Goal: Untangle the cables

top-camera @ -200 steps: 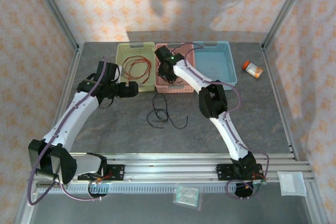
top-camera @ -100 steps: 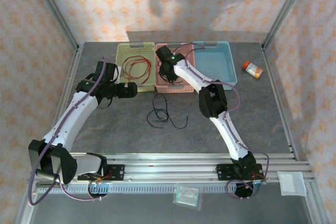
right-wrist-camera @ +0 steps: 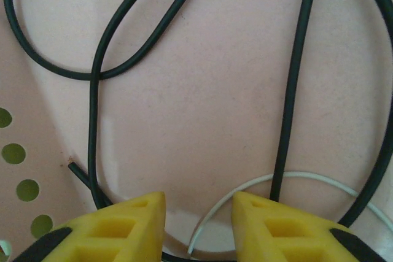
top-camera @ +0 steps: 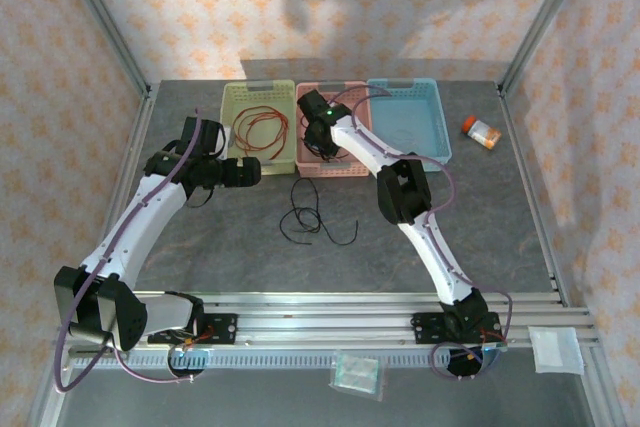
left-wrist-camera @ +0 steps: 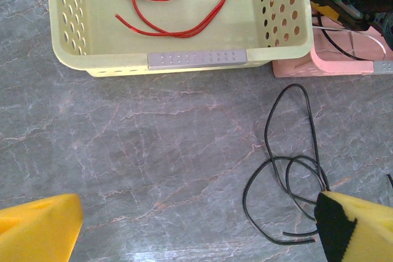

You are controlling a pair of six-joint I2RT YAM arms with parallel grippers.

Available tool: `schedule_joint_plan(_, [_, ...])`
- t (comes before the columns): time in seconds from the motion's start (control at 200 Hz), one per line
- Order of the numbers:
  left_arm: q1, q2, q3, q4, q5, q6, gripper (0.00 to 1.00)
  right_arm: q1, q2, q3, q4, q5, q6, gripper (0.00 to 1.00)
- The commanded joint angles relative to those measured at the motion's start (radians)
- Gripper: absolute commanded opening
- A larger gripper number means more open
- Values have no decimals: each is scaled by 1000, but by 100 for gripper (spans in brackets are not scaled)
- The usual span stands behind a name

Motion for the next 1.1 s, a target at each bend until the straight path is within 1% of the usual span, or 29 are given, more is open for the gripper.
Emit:
schedule_joint_plan(0.0, [8,-16,31,-26,3,13,99,-8,58,0,-56,0,-4,30])
schedule_joint_plan(0.22, [10,-17,32,-29,-1,20,98,-9,82,-8,-99,-19,-37,14])
schedule_joint_plan(0.37, [10,-18,29,-26,-3,19,98,-12,81,-13,-108,-28,-53,0])
schedule_joint_plan(0.501, [11,-18,28,-20,-6,18,98,-15,67,14,-106,-27,-52,0])
schedule_joint_plan(0.571, [11,-16,28,-15,-8,14,98,-23,34,17,-77,-28,-50,0])
schedule_joint_plan(0.711, [13,-10,29,-3,-3,9,98,-42,-61,7,47,-37,-81,0])
schedule_joint_plan(0.816, [13,-3,28,8,7,6,98,-60,-119,8,127,-69,-96,0])
schedule_joint_plan(1.096, [13,18,37,22,8,4,98,-78,-218,10,164,-94,-93,0])
